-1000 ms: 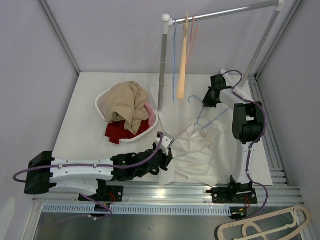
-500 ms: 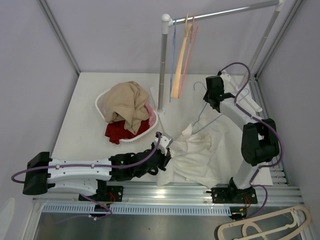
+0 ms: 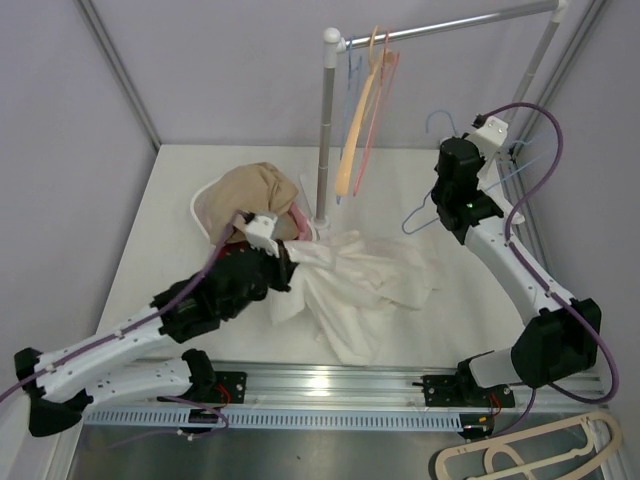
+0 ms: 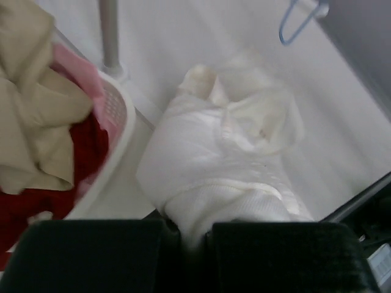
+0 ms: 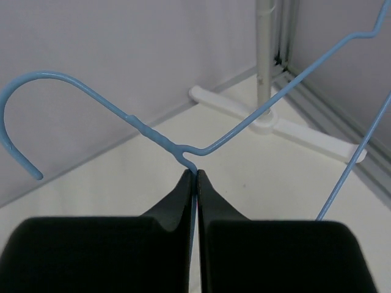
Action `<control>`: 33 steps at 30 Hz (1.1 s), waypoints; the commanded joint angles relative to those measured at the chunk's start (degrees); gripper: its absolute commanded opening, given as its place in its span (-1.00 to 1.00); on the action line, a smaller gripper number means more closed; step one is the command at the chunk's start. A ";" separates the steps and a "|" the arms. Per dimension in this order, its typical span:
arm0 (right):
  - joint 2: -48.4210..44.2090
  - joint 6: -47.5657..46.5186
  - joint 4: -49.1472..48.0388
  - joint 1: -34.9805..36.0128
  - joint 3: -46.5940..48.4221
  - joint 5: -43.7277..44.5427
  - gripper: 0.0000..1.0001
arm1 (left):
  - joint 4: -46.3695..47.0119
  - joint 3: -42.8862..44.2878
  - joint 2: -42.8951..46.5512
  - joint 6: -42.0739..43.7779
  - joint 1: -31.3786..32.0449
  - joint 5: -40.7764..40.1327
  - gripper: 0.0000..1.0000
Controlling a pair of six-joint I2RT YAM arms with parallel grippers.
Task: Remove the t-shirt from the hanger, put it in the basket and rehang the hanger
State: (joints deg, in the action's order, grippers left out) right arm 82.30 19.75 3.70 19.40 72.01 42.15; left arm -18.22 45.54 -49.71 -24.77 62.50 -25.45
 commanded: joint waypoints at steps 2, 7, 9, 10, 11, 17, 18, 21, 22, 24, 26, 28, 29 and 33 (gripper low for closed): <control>-6.97 -5.06 -10.36 0.29 -0.38 10.92 -1.00 | -9.71 15.17 4.89 5.60 -6.41 -0.56 -0.99; -10.58 -10.51 -18.73 0.38 -1.61 14.44 -1.00 | -11.58 37.76 -3.87 11.58 -9.85 0.05 -0.99; -10.93 -12.88 -22.24 0.38 -1.34 14.98 -1.00 | -11.49 46.99 -7.75 12.91 -12.82 1.45 -0.99; -11.11 -13.68 -23.55 0.38 -1.26 15.15 -1.00 | -12.62 49.18 -9.94 13.08 -13.97 2.15 -0.99; -11.02 -14.64 -25.57 0.38 -0.91 15.15 -1.00 | -13.07 56.95 -14.14 13.61 -15.38 2.77 -0.99; -8.57 -19.48 -29.87 0.38 6.38 12.61 -1.00 | -21.15 78.89 -28.05 7.83 -32.67 12.52 -0.99; -7.78 -20.01 -30.94 0.38 6.91 12.52 -1.00 | -21.85 83.96 -31.29 7.20 -34.36 14.27 -0.99; -5.76 -24.49 -38.67 0.38 7.01 12.25 -1.00 | -22.92 87.69 -36.31 4.22 -41.04 19.62 -0.97; -4.88 -26.50 -41.56 0.38 7.62 12.17 -1.00 | -22.57 88.83 -37.46 2.47 -42.79 21.48 -0.98; -2.16 -27.83 -43.60 0.38 8.67 11.81 -1.00 | -22.30 91.46 -41.49 0.79 -47.46 26.91 -0.97; -0.22 -30.19 -47.29 0.38 10.43 11.64 -1.00 | -22.21 96.03 -44.14 -0.62 -50.35 29.40 -0.99; 2.33 -31.61 -50.88 0.38 11.22 10.85 -1.00 | -20.29 96.49 -45.65 -1.50 -51.60 31.77 -0.99; 3.12 -32.40 -51.77 0.29 12.36 10.50 -1.00 | -18.45 95.97 -45.47 -1.77 -52.65 33.00 -0.99; 6.46 -33.20 -54.68 0.47 15.26 9.09 -1.00 | -8.70 95.88 -44.42 -2.47 -53.89 37.05 -0.98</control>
State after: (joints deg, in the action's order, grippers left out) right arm 87.88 -11.66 -41.87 19.44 83.20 51.94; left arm -39.55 137.71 -97.49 -24.71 9.37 5.17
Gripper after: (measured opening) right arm 0.017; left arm 0.018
